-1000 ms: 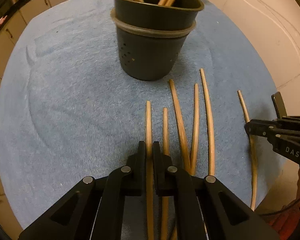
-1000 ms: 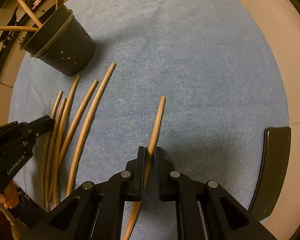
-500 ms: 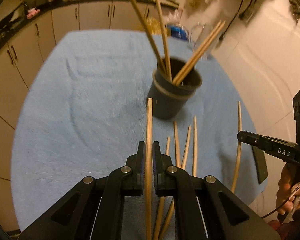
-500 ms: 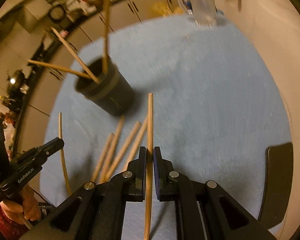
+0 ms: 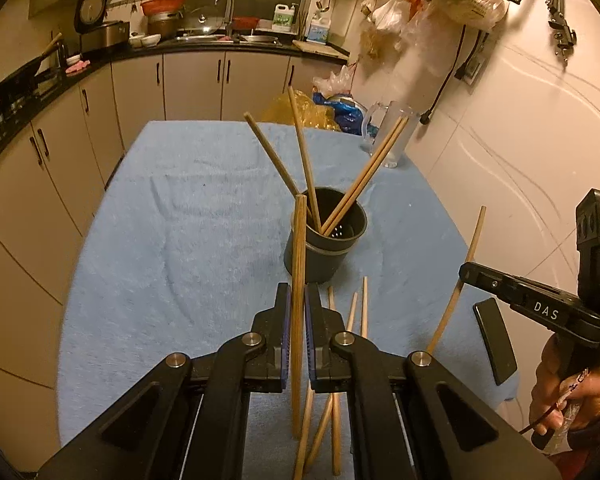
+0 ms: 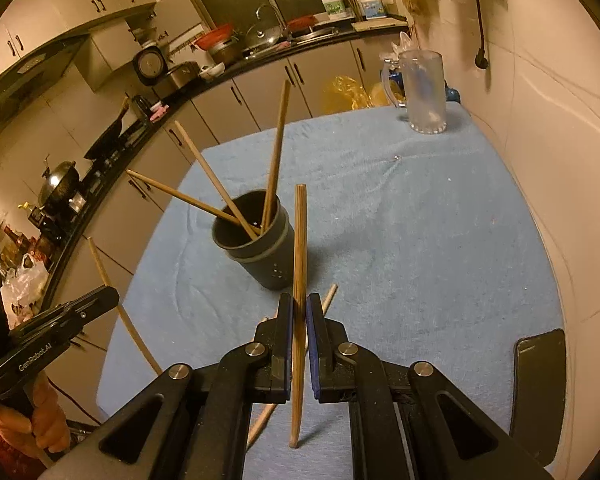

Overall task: Organize utensils
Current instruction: 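Lift both chopsticks upright and carry them toward the black cup, then lower both chopsticks into the black cup and open both grippers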

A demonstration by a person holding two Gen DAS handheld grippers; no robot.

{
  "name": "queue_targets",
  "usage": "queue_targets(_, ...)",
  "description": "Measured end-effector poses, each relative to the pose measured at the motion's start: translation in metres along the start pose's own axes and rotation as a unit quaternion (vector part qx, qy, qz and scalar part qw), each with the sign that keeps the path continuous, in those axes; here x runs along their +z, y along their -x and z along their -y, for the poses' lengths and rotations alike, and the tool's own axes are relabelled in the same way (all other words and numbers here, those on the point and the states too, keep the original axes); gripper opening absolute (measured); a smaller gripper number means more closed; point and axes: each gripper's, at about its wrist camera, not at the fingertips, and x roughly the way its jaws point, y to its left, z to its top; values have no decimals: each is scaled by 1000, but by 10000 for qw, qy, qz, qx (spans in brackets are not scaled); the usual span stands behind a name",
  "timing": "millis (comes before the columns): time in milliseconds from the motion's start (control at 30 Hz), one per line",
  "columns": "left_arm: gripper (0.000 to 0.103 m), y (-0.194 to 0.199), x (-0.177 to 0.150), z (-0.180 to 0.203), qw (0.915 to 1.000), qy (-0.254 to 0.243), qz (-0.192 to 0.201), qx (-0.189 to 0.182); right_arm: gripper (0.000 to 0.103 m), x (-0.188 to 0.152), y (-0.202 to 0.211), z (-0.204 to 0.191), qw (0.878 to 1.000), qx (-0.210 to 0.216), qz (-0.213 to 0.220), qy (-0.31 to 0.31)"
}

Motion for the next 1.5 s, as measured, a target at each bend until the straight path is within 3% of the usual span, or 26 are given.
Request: queue_targets(1500, 6, 27, 13, -4, 9996, -60, 264, 44, 7, 26, 33, -16, 9984, 101, 552, -26)
